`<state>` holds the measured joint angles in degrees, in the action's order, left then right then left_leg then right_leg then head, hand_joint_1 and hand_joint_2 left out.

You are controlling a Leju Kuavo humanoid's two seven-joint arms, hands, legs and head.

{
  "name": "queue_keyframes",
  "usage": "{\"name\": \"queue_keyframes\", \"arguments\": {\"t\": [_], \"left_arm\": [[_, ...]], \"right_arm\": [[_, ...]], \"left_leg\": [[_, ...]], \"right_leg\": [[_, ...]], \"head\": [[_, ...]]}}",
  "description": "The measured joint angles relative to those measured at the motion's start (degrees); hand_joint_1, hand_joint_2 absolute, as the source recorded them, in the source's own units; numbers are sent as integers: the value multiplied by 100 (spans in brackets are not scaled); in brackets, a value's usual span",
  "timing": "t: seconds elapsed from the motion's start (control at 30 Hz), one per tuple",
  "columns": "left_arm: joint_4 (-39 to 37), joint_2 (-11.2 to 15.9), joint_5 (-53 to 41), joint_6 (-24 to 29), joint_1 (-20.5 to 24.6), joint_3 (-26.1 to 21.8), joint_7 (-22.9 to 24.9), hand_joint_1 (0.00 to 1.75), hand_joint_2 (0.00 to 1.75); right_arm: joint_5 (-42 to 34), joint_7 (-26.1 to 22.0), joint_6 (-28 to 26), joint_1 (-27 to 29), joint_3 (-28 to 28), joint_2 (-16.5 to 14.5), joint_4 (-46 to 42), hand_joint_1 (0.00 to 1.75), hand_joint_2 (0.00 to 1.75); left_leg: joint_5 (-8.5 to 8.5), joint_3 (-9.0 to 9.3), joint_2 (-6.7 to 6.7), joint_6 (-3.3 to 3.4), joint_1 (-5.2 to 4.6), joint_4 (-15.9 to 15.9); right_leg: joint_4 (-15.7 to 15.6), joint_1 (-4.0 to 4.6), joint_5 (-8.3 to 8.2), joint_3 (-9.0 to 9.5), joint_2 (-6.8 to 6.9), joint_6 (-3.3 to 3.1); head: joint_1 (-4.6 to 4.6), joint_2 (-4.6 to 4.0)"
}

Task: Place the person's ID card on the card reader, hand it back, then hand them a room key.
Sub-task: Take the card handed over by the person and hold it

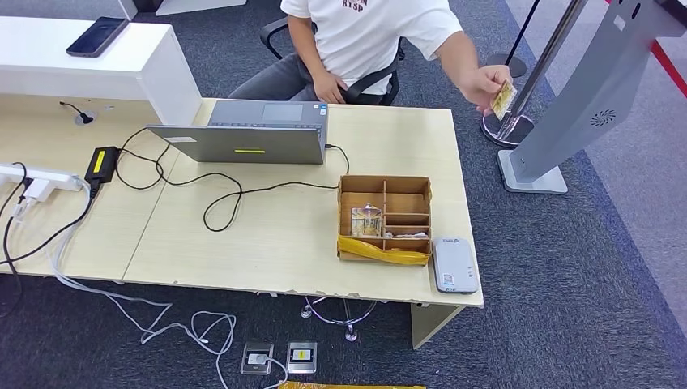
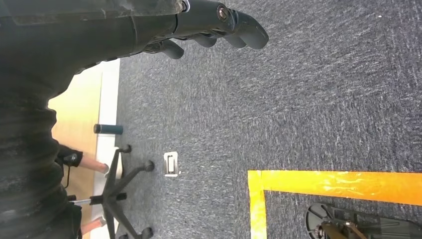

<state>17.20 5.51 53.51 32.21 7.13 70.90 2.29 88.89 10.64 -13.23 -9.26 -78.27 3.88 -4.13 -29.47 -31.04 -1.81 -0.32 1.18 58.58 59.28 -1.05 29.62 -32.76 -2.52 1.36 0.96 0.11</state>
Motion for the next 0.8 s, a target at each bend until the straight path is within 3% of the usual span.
{"name": "queue_keyframes", "arguments": {"t": [0.37, 0.47, 0.57, 0.63, 0.73, 0.8], "left_arm": [[-15, -15, 17, 1, 0, 0, 2, 0, 175], [-15, -16, 46, 2, 0, 0, -5, 0, 175], [-16, -17, 83, 1, 0, -2, -39, 0, 175], [-23, -17, 91, -15, 0, -4, -59, 0, 175], [-35, -17, 103, -34, 0, -4, -110, 0, 175], [-52, -23, 128, -33, 5, -5, -175, 0, 175]], "right_arm": [[-307, -199, 25, -1, -31, -33, 0, 0, 175], [-626, -459, 5, -4, -109, -31, 0, 0, 175], [-1400, -1113, -139, -25, -259, 10, -2, 0, 175], [-2218, -1815, -331, -94, -349, 118, -20, 0, 175], [-3292, -2969, -576, -334, -472, 400, -106, 0, 175], [-3863, -3467, -486, -575, -515, 627, -257, 0, 175]], "left_leg": [[0, 0, 0, 0, 0, 0], [0, 0, 0, 0, 0, 0], [0, -1, 0, 0, -1, 0], [0, -1, 1, 0, -4, 0], [3, -4, 3, 4, -12, 0], [7, 2, 6, 11, -23, 2]], "right_leg": [[0, 0, 0, 0, 0, 0], [0, 0, 0, 0, 0, 0], [0, -1, 0, 1, 0, 0], [0, -4, -1, 1, -1, 1], [0, -13, -7, 1, -5, 7], [-4, -23, -13, -5, -11, 15]], "head": [[0, 0], [0, 0], [0, 1], [0, 1], [1, 1], [-3, 1]]}}
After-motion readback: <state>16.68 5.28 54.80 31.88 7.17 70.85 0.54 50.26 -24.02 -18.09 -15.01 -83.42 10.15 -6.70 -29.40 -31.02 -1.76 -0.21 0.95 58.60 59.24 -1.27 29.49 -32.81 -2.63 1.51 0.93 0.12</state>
